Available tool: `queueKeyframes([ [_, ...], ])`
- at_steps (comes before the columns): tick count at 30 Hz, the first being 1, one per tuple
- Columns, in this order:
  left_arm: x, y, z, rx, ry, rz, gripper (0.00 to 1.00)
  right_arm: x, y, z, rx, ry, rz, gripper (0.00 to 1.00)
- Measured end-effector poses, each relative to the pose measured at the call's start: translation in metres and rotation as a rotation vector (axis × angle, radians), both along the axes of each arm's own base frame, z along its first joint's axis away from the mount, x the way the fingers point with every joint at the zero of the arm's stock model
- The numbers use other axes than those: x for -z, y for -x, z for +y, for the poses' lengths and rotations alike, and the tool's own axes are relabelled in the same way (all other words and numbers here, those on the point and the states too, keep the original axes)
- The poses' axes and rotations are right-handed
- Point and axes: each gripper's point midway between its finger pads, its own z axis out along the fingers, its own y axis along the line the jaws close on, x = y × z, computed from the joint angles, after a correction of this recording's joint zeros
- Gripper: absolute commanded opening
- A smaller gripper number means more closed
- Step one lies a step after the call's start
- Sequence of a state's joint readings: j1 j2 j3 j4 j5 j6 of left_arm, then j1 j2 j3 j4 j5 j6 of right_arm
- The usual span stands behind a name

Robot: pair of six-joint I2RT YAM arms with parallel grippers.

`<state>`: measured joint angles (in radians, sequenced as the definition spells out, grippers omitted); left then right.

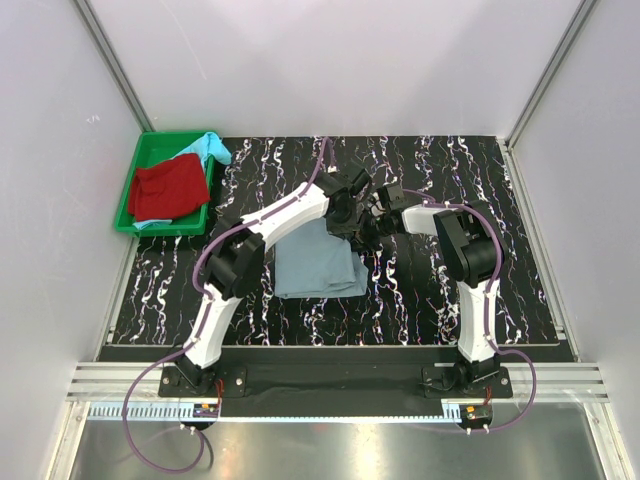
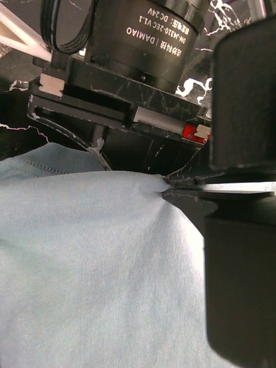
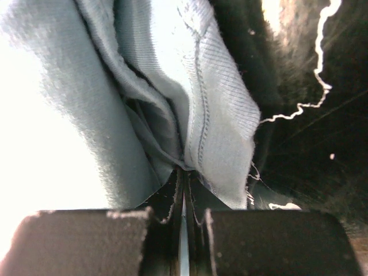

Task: Fold and stack the t-shirts
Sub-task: Fold the tshirt

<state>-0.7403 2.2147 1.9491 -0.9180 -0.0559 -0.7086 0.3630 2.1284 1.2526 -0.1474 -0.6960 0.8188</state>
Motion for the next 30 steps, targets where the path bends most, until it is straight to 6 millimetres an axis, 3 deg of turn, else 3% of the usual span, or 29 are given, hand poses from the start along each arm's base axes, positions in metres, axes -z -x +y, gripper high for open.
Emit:
queueKeyframes([
  [16, 0.007, -0.004, -0.001, -0.011, 0.02, -0.001, 0.0, -0.001, 0.017, -0.01, -0.02, 0.029, 0.019, 0.07],
  [30, 0.005, -0.001, -0.006, -0.013, 0.05, 0.017, 0.0, 0.001, 0.018, -0.01, -0.031, 0.008, 0.032, 0.07],
])
